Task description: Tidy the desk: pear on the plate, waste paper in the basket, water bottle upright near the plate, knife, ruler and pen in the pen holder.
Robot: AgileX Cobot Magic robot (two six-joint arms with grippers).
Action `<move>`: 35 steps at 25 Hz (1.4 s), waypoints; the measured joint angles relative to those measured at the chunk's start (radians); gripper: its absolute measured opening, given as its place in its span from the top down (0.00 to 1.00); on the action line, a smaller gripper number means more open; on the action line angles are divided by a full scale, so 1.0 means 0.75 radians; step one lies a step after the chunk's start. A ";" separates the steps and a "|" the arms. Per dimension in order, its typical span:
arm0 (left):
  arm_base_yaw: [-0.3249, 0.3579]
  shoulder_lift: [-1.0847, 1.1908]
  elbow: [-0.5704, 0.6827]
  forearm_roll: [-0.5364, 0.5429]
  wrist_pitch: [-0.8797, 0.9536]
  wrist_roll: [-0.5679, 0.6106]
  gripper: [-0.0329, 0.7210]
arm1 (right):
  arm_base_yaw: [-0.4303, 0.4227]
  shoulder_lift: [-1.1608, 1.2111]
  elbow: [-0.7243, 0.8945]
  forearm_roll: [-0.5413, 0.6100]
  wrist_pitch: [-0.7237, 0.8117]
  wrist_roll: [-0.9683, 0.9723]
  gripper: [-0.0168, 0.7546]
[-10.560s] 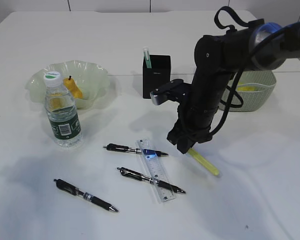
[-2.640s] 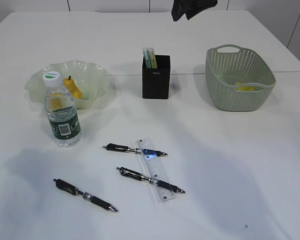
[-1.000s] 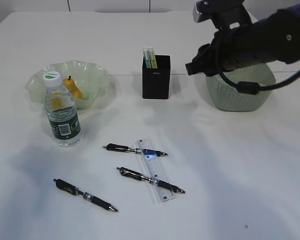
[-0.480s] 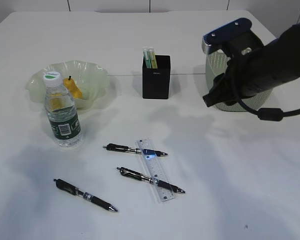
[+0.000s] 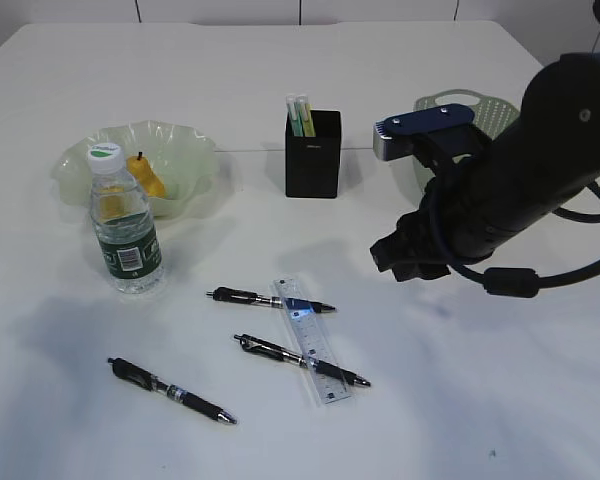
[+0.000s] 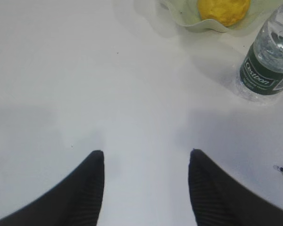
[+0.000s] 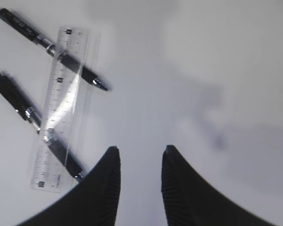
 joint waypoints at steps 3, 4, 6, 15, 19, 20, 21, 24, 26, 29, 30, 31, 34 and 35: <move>0.000 0.000 0.000 -0.002 0.000 0.000 0.42 | 0.003 0.000 0.000 0.093 0.032 0.000 0.68; 0.000 0.000 0.000 -0.002 0.002 0.000 0.42 | 0.003 0.000 0.000 0.124 0.034 0.000 0.68; 0.000 0.000 0.000 -0.002 0.002 0.000 0.42 | 0.003 0.000 0.000 0.184 0.037 0.000 0.68; 0.000 0.000 0.000 -0.002 0.016 0.000 0.42 | 0.003 0.000 -0.005 0.314 0.068 0.000 0.67; 0.000 0.000 0.000 -0.005 0.016 0.000 0.42 | 0.003 0.033 -0.078 0.334 0.100 0.000 0.66; 0.000 0.000 0.000 -0.005 0.019 0.000 0.42 | 0.003 0.057 -0.107 0.346 0.117 0.000 0.66; 0.000 0.000 0.000 -0.005 0.019 0.000 0.42 | 0.003 0.080 -0.137 0.360 0.138 0.002 0.66; 0.000 0.000 0.000 -0.005 0.019 0.000 0.42 | 0.003 0.169 -0.218 0.407 0.195 0.002 0.66; 0.000 0.000 0.000 -0.005 0.019 0.000 0.42 | 0.003 0.221 -0.256 0.452 0.215 0.002 0.66; 0.000 0.000 0.000 -0.005 0.021 0.000 0.42 | 0.003 0.262 -0.291 0.494 0.223 0.002 0.66; 0.000 0.000 0.000 -0.005 0.021 0.000 0.42 | 0.003 0.267 -0.297 0.494 0.223 0.002 0.66; 0.000 0.000 0.000 -0.005 0.027 0.000 0.42 | 0.003 0.270 -0.297 0.496 0.223 0.002 0.66; 0.000 0.000 0.000 -0.005 0.030 0.000 0.42 | 0.003 0.270 -0.299 0.496 0.226 0.002 0.66; 0.000 0.000 0.000 -0.005 0.030 0.000 0.42 | 0.003 0.270 -0.299 0.498 0.217 0.002 0.66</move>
